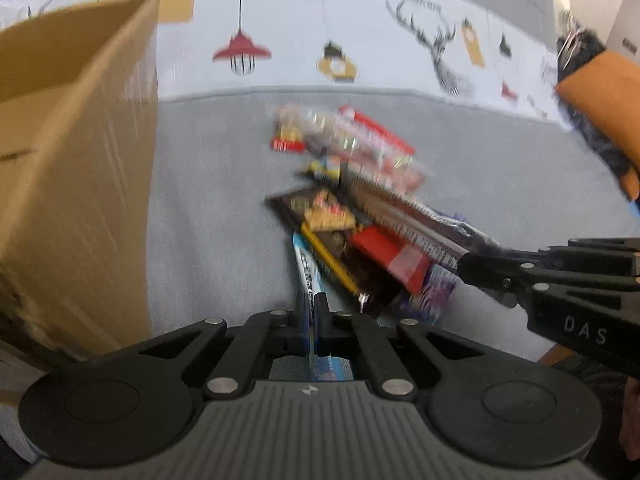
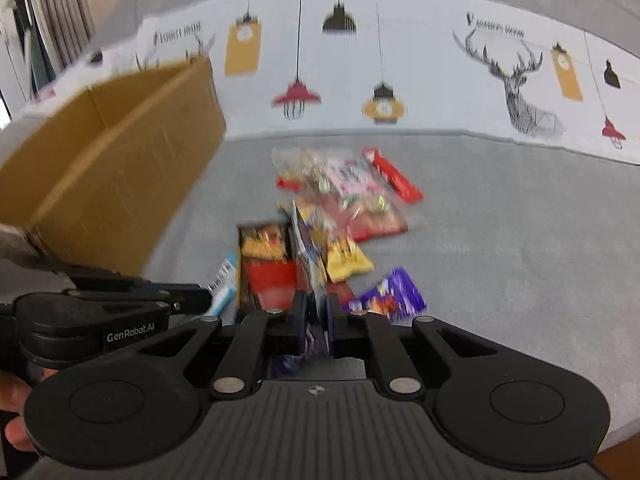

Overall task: Organize snacks
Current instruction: 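Lift both held snacks and carry them toward the cardboard box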

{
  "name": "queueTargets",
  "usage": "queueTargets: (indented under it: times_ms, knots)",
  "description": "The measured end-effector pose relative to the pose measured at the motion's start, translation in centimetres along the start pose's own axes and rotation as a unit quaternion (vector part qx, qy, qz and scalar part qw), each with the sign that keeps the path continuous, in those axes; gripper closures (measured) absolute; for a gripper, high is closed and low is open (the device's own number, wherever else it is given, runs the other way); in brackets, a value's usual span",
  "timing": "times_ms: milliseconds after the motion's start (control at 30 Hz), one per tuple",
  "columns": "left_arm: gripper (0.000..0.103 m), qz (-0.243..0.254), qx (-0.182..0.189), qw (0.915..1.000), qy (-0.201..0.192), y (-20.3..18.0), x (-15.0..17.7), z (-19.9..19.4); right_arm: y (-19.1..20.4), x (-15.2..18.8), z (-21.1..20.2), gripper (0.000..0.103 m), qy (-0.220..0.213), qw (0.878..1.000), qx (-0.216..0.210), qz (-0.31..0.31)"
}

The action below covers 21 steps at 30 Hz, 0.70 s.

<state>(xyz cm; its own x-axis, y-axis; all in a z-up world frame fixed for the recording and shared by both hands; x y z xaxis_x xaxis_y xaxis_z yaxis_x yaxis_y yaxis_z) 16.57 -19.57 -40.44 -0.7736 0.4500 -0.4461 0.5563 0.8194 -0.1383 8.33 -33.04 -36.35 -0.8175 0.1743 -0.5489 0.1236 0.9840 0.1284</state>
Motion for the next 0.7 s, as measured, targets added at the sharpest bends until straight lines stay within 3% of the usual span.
queueTargets:
  times_ms: [133,200,233,300,400,500,533,567,633,700]
  knots:
    - [0.099,0.012,-0.010,0.9999,0.001,-0.3,0.2,0.6,0.6,0.3,1.8,0.089,0.036,0.999,0.014,-0.019]
    - [0.093,0.004,-0.009,0.9999,0.001,-0.1,0.2,0.7,0.7,0.2,1.9,0.083,0.034,0.999,0.012,-0.018]
    - [0.091,-0.001,-0.006,1.0000,0.003,0.1,0.2,0.7,0.6,0.1,2.0,0.066,0.032,0.999,0.011,-0.014]
    - [0.078,-0.006,0.008,0.9999,0.007,0.2,0.1,0.8,0.5,0.0,2.0,0.050,0.029,1.000,0.005,-0.009]
    - [0.072,-0.006,0.019,0.9998,0.007,0.1,0.1,1.0,0.6,-0.3,2.2,0.052,0.028,1.000,-0.001,-0.008]
    - [0.069,0.026,0.004,0.9997,-0.001,-0.8,0.1,1.3,0.1,-0.5,2.5,0.053,0.034,0.999,-0.006,0.008]
    - [0.069,0.035,-0.002,0.9994,-0.004,-1.1,0.2,1.4,-0.1,-0.5,2.6,0.056,0.036,0.999,-0.009,0.012]
    - [0.070,0.047,-0.009,0.9988,-0.005,-1.4,0.2,1.5,-0.1,-0.5,2.7,0.067,0.039,0.999,-0.011,0.014]
    - [0.090,0.067,-0.020,0.9975,-0.012,-1.9,0.3,1.7,0.2,-0.5,2.8,0.076,0.041,0.999,-0.014,0.005]
    - [0.098,0.061,-0.005,0.9981,-0.008,-1.6,0.2,1.7,0.7,-0.4,2.5,0.084,0.036,0.999,-0.009,-0.011]
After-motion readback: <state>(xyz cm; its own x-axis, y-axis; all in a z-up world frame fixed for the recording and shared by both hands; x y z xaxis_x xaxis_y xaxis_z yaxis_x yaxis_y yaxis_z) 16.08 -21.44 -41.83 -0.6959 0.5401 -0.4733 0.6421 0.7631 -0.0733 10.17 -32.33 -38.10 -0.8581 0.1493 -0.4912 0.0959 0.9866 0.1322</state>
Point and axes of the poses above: each gripper's, at about its wrist camera, not at the fingertips, and z roughly the way its jaws point, y to its left, x to its underside, the point moved 3 cm from there along z, roughly the way its jaws point, and after that the axes turned 10 degrees about y, right-handed, at the moved point
